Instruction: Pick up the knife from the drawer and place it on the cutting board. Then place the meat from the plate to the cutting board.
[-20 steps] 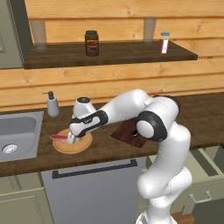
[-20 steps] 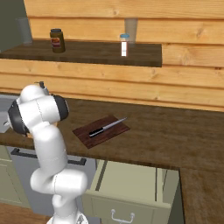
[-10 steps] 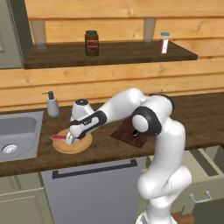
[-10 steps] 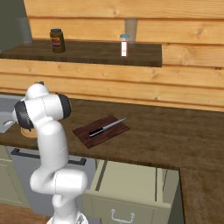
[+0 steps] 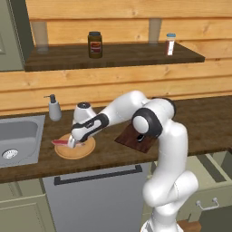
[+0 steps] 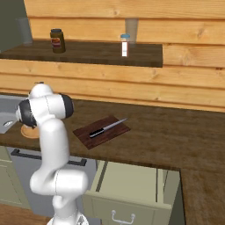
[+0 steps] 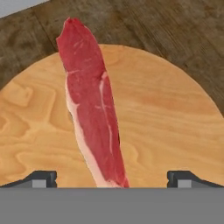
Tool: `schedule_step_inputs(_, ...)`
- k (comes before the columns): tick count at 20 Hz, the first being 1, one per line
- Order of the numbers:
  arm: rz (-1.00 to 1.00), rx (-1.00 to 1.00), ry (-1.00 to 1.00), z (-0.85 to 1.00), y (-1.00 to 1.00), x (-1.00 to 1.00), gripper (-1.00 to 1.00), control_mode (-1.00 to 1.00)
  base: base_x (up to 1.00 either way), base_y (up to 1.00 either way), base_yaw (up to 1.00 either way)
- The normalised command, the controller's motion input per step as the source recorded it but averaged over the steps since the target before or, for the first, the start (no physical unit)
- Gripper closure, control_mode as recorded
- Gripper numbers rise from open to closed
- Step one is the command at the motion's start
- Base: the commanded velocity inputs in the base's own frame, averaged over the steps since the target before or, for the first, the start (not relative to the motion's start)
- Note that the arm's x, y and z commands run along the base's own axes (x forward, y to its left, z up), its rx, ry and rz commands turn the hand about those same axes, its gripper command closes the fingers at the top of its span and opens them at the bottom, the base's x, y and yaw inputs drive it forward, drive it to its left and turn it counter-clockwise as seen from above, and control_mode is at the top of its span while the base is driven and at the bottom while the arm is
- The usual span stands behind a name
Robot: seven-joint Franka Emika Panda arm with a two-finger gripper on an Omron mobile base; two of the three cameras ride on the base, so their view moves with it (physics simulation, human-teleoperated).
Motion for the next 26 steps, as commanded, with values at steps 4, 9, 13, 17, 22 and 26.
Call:
schedule_step_inputs(4,0.0,0.0,0.0,-0.17,0.17,0.04,-1.0,-1.0,0.0,0.0,0.0)
schedule_step_inputs(9,0.0,0.0,0.0,-0.14,0.17,0.05,-1.0,-1.0,0.0,0.0,0.0)
schedule_step_inputs(13,0.0,0.0,0.0,-0.13,0.11,0.08,-1.0,-1.0,0.0,0.0,0.0)
schedule_step_inputs(17,0.0,0.0,0.0,-0.16,0.03,0.2,-1.0,-1.0,0.0,0.0,0.0)
schedule_step_inputs(22,0.02,0.02,0.0,-0.13,0.0,0.25,-1.0,-1.0,0.0,0.0,0.0)
schedule_step_inputs(26,0.04,0.07,0.03,-0.28,0.24,0.09,1.0,-1.0,0.0,0.0,0.0)
